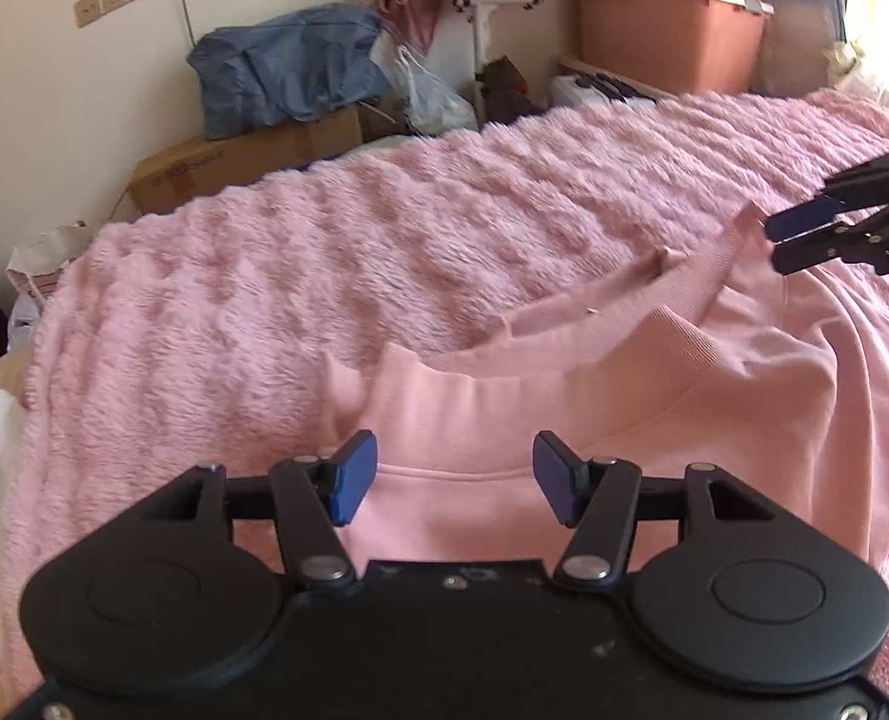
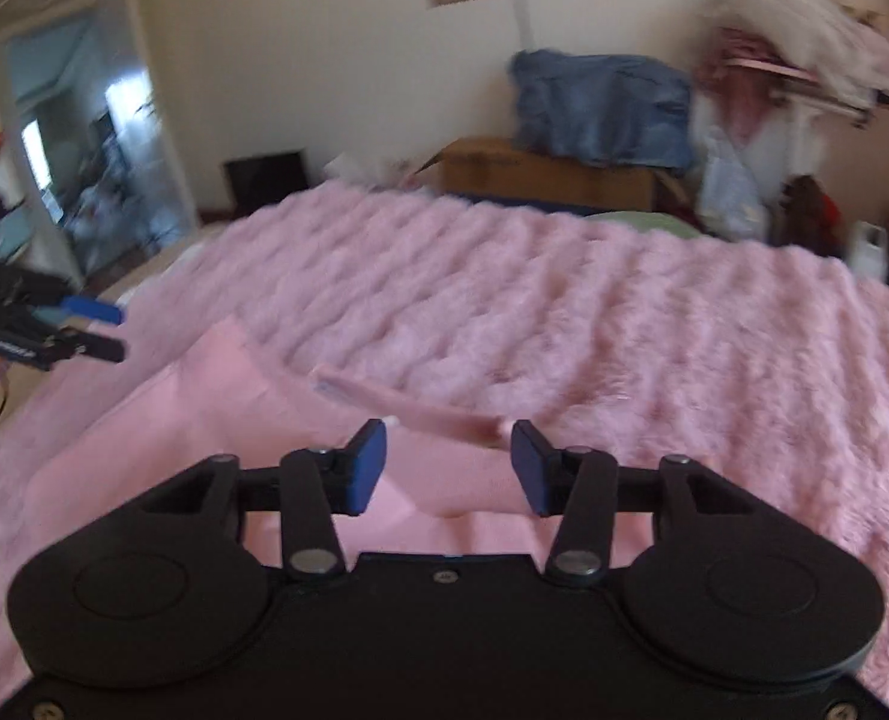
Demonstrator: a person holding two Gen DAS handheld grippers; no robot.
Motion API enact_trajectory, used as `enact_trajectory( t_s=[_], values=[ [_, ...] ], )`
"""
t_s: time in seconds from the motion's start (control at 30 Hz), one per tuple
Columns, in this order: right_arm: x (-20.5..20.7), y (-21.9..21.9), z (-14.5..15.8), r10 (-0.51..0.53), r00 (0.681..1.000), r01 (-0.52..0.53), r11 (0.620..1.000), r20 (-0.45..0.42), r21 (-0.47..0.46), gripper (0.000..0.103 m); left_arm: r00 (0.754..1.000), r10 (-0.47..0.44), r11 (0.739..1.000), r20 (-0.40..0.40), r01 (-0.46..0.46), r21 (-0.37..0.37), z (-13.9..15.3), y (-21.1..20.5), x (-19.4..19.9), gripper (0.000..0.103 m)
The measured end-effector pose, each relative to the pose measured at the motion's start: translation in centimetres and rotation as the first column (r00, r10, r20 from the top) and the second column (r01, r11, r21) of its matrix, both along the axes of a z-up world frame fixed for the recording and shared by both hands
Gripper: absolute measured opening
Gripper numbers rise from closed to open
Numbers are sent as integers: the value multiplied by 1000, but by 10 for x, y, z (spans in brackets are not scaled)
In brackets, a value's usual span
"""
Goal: Fold small clothes
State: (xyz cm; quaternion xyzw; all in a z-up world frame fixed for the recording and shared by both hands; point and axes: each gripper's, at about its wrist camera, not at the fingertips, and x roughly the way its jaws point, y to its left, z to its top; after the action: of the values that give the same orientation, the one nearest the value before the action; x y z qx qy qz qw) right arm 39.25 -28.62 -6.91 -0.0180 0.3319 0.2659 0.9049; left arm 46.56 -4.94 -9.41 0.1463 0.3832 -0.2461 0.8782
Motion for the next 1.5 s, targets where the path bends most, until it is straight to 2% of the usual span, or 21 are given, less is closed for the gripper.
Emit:
enact_trajectory(
  t_s=[0.1, 0.33, 0.43, 0.5, 0.6, 0.63, 0.8, 0.93, 1.0, 1.1, 1.17, 1.23, 1.27, 1.3, 1.33, 1.4, 1.5],
  values=[
    [13, 35, -9, 54, 998, -55, 995, -19, -79, 41, 999, 22, 1000, -49, -22, -15, -20, -9, 1, 61],
    [41, 64, -32, 62, 993, -71, 994, -95, -85, 43, 984, 120, 992, -133, -114, 51, -60, 1, 7, 61],
    [53, 74, -43, 41, 989, -59, 990, -139, -129, 43, 979, 138, 990, -147, -136, 28, -71, 9, 4, 61],
    [56, 77, -49, 34, 985, -59, 988, -169, -142, 41, 976, 150, 988, -154, -151, 6, -72, 13, 3, 61],
    [56, 83, -56, 50, 981, -82, 983, -189, -165, 17, 974, 158, 987, -162, -162, -13, -71, 17, 4, 62],
    [55, 85, -57, 56, 982, -88, 981, -182, -173, 13, 974, 160, 986, -163, -165, -17, -71, 18, 4, 62],
    [53, 84, -46, 40, 992, -56, 990, -120, -133, 9, 973, 169, 985, -156, -174, -17, -69, 18, 4, 62],
    [64, 83, -34, 0, 997, -9, 994, -83, -107, 8, 966, 230, 973, -122, -228, 30, -67, 22, -4, 62],
    [75, 83, -41, -34, 993, 23, 995, -109, -101, 8, 950, 288, 958, -123, -285, 41, -69, 27, -8, 62],
    [83, 89, -68, -76, 986, 58, 991, -150, -124, 8, 933, 343, 939, -109, -338, 57, -73, 30, -14, 62],
    [82, 90, -85, -108, 982, 88, 987, -154, -133, 8, 935, 340, 940, -99, -336, 57, -75, 30, -15, 62],
    [78, 85, -89, -135, 979, 120, 988, -155, -100, 8, 939, 331, 943, -87, -327, 58, -72, 28, -15, 62],
    [76, 82, -86, -143, 979, 132, 988, -146, -84, 11, 942, 327, 945, -77, -324, 54, -69, 27, -16, 62],
    [73, 79, -81, -150, 979, 141, 987, -135, -80, 21, 943, 325, 945, -66, -322, 51, -66, 26, -17, 62],
    [68, 75, -74, -161, 981, 152, 984, -104, -90, 40, 944, 326, 945, -55, -324, 43, -62, 26, -18, 62],
    [54, 68, -56, -186, 983, 185, 974, 3, -135, 54, 941, 336, 942, -26, -336, 16, -51, 26, -19, 62],
    [33, 48, -32, -193, 969, 221, 956, 154, -191, 64, 936, 353, 936, 6, -353, -9, -33, 29, -12, 62]
  ],
)
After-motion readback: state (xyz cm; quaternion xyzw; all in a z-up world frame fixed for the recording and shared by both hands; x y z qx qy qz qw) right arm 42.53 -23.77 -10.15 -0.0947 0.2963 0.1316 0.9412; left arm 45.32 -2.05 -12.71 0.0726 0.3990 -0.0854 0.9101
